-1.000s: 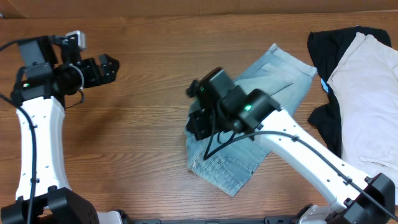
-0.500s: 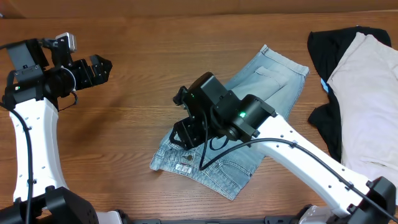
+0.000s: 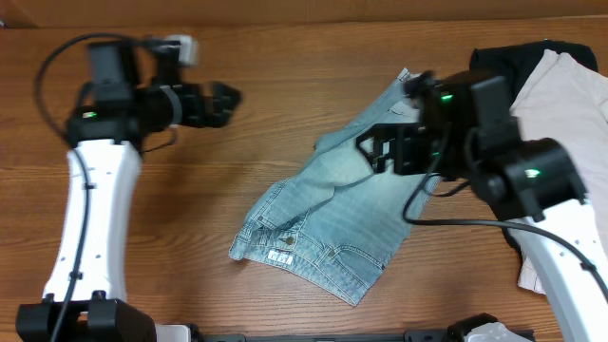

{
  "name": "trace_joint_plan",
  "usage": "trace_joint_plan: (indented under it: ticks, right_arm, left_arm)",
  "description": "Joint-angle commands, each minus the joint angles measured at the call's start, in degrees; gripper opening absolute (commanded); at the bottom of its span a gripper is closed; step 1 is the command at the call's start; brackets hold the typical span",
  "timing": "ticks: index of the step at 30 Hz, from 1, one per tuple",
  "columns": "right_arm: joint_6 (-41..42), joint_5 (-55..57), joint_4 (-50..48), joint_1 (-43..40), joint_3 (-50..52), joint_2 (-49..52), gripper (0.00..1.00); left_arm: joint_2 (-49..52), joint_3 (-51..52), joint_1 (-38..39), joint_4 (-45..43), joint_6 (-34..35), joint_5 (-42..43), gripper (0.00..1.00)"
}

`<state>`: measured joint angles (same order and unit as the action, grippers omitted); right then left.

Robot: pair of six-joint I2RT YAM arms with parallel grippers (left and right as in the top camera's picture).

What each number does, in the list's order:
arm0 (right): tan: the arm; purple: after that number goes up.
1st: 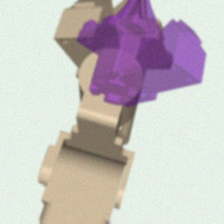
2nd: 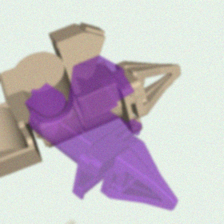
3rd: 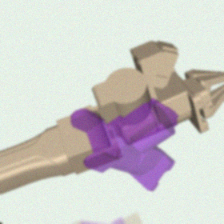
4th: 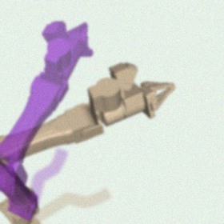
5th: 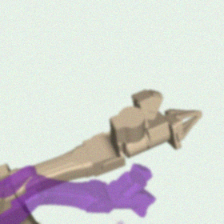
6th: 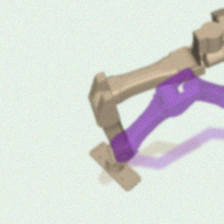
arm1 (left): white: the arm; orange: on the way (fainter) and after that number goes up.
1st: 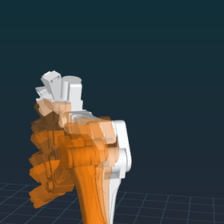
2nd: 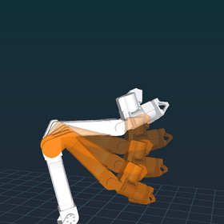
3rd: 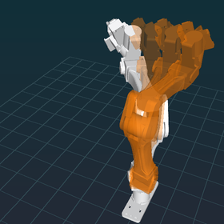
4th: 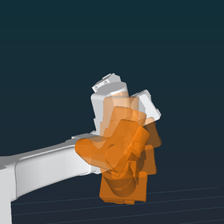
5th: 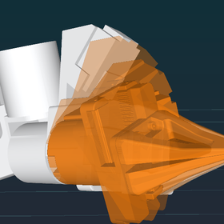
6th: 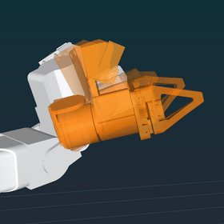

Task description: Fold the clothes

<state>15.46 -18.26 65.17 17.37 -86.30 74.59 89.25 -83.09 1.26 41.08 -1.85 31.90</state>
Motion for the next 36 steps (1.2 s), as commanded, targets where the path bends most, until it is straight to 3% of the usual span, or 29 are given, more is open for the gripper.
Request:
trace_joint_plan:
  ticks: [1,7,11,15,21,24,31,36]
  right_arm:
    - [-2.19,1.79,0.39,-5.01,-1.42,-2.32,1.0]
    - [-1.7,2.38,0.46,-15.19,-1.42,-2.95,1.0]
    - [-1.73,2.36,1.2,-21.22,-1.42,-2.95,1.0]
    - [-1.75,2.34,2.14,-25.51,-1.42,-2.95,1.0]
    - [-2.03,2.4,3.26,-28.28,-1.42,-2.95,1.0]
    - [-2.4,2.86,3.98,-28.26,-1.42,-2.91,1.0]
    - [-2.38,11.87,6.78,-28.39,-1.42,-2.91,1.0]
    - [-2.14,12.44,6.03,-30.29,-1.42,-2.89,1.0]
  left_arm:
    - [-1.03,-2.86,8.33,-0.22,-3.69,-12.44,1.0]
    - [-0.15,-3.08,20.79,-3.87,-4.61,-23.96,1.0]
    - [2.23,-6.27,24.39,-2.78,-4.0,-24.76,1.0]
    - [8.52,-18.6,26.14,4.48,-3.26,-23.96,1.0]
    - [24.94,-45.24,26.58,17.62,-4.61,-21.77,1.0]
    - [32.57,-53.22,26.6,20.04,-5.7,-19.34,1.0]
    - [43.71,-55.76,27.32,19.43,-8.87,-16.76,1.0]
    - [48.46,-55.76,29.22,21.57,-11.47,-16.55,1.0]
